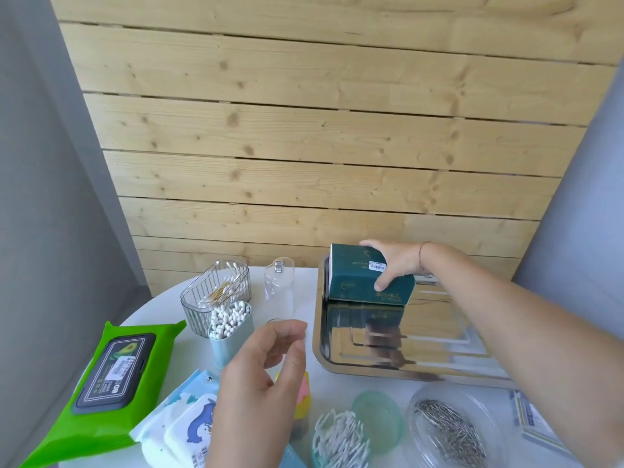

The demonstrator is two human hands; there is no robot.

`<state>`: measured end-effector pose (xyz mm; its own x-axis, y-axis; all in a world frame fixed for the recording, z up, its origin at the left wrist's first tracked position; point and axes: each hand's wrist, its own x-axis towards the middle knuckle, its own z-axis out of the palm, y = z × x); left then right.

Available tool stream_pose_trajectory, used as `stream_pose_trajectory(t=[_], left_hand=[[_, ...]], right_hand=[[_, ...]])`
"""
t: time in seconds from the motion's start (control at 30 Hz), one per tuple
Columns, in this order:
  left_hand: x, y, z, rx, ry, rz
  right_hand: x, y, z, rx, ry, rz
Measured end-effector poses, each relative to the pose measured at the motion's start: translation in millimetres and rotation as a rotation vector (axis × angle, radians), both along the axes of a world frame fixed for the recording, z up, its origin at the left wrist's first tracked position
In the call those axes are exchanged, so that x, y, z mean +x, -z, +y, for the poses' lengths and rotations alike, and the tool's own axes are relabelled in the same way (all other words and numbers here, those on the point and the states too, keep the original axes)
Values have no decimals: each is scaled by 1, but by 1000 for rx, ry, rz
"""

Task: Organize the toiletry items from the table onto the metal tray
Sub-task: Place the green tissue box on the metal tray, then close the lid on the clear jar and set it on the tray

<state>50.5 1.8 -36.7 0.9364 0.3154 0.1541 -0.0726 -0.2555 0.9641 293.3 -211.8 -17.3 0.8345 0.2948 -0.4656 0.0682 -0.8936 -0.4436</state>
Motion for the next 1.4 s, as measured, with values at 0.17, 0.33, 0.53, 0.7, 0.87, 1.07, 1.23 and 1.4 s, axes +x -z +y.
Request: stream_pose_trajectory(t=[0.17, 0.33, 0.53, 0.7, 0.87, 1.07, 1.23, 1.4], left_hand=[[-3, -5, 0, 15, 4, -10], [-8, -12, 7, 14, -9, -48], [-18, -25, 48, -133, -149, -94], [-29, -27, 80, -143, -266, -48], [-37, -19, 85, -35, -258, 22], [-40, -14, 58, 177, 7, 58], [-43, -5, 32, 479, 342, 42], [-42, 0, 19, 652, 484, 23]], right_hand=[[-9, 10, 5, -262, -73, -222], [-56, -11, 12, -160, 36, -451], [-189, -54, 6, 228, 42, -580], [-253, -39, 10, 457, 62, -456], [-264, -16, 7, 325, -1, -335], [-258, -15, -24, 287, 42, -317], [-255, -18, -58, 96, 1, -221], [-257, -7, -63, 12, -116, -132]])
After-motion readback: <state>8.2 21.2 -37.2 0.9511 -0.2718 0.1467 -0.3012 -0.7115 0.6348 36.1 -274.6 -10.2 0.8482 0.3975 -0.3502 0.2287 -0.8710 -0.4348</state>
